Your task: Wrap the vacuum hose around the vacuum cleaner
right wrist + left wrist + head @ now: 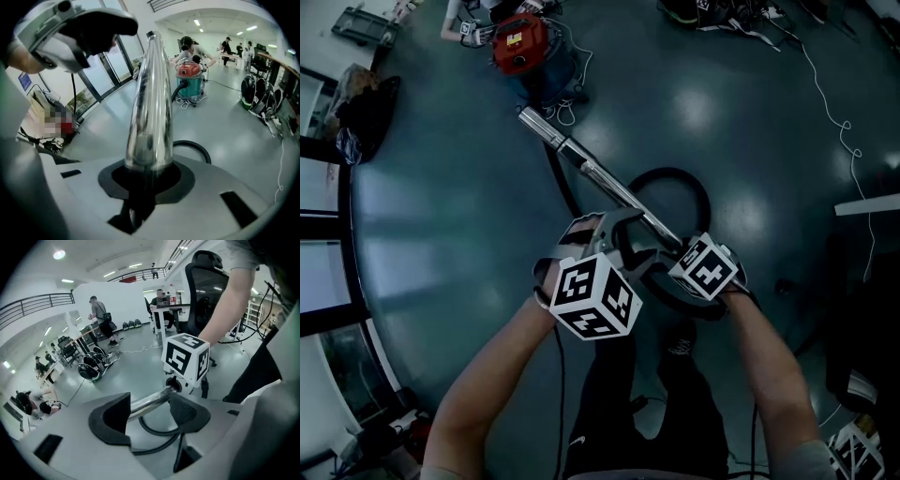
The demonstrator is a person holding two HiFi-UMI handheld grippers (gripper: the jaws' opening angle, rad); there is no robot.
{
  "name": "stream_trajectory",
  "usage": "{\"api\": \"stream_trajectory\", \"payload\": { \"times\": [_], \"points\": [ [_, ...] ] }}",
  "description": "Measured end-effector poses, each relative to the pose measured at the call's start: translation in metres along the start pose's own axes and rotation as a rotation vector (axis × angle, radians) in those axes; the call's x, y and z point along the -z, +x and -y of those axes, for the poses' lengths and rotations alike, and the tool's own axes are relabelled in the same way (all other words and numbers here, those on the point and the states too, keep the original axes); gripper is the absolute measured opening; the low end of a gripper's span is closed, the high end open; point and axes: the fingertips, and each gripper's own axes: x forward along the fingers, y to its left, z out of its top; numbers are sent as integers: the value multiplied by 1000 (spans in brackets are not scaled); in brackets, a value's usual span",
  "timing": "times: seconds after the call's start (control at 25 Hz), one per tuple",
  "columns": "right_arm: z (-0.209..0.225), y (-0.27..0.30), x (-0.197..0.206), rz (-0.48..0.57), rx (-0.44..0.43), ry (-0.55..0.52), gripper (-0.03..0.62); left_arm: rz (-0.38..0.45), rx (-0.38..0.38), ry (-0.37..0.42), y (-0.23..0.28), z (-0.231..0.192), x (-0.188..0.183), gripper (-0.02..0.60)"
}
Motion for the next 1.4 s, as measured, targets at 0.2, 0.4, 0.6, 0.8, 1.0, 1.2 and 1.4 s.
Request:
{"api": "stream_trajectory", "payload": {
  "times": [0.2,0.4,0.6,0.8,1.0,1.2,1.4],
  "points": [
    [-7,29,-29,-100,-16,-121,84,-70,79,167,-8,-39,35,265],
    [-16,49,-58,-207,-31,-272,84,-194,228,266,-5,-48,89,267],
    [-18,64,-80,-293,-52,-423,84,-304,375,282,13,-43,148,267],
    [-9,68,-96,-375,-56,-546,84,-345,445,241,25,-39,188,267],
    [8,65,-106,-429,-76,-614,84,-395,408,240,44,-44,207,122],
    [23,63,-105,-469,-109,-698,86,-356,351,148,57,-47,203,113],
    [36,62,-112,-438,-133,-699,86,-350,299,76,66,-53,200,111]
  ]
}}
